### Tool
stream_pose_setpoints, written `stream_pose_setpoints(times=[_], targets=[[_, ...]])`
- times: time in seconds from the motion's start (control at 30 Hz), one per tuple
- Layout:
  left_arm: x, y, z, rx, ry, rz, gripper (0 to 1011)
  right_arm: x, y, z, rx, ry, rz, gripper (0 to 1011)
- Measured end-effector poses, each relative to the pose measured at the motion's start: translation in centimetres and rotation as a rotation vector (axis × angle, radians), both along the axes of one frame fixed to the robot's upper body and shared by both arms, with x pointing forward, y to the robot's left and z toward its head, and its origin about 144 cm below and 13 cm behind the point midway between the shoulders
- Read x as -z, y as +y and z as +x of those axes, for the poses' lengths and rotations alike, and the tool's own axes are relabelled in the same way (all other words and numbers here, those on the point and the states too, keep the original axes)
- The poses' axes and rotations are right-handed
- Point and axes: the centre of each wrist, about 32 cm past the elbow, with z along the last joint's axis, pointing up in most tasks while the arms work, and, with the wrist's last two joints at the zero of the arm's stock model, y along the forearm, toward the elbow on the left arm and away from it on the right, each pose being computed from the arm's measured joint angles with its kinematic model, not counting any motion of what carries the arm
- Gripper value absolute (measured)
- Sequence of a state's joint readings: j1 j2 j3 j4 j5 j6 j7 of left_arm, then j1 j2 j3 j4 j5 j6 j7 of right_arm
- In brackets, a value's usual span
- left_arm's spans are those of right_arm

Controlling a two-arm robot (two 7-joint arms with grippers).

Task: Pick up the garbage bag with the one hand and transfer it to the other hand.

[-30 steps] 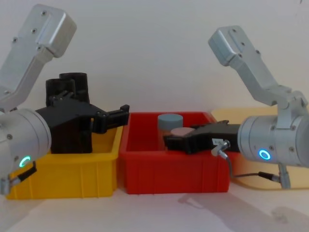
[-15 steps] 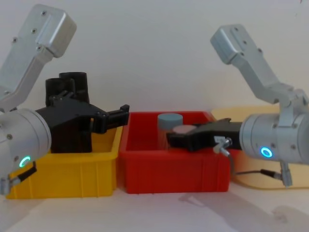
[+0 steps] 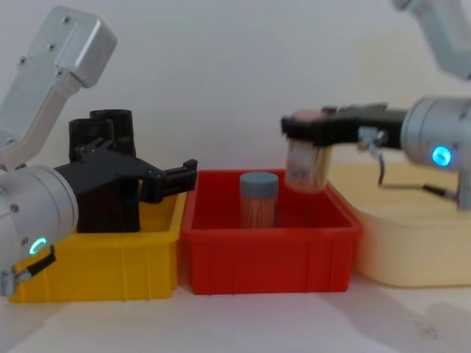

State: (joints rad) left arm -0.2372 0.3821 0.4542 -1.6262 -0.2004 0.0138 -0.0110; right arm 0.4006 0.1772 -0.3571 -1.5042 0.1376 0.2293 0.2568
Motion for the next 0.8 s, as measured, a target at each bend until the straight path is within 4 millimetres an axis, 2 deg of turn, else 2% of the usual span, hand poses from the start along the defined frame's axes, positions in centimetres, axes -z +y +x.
stream_pose_setpoints(times=[0.2,0.4,0.6,0.8], targets=[[0.0,0.0,0.0,0.000,0.000,0.000,1001,-2.3,-1.6,0.2,0.057,-0.077,0.052,670],[0.0,0.0,0.0,0.000,0.000,0.000,1001,-3.4,-3.4,0.4,0.128,-0.112,0.074,670],[0.0,0.0,0.0,0.000,0.000,0.000,1002,-3.6,-4.6,0.5,0.177,-0.103,0.070,670],[0.0,0.0,0.0,0.000,0.000,0.000,1001,-2.8,-5.4,0.7,0.214,-0.061,0.039,670]])
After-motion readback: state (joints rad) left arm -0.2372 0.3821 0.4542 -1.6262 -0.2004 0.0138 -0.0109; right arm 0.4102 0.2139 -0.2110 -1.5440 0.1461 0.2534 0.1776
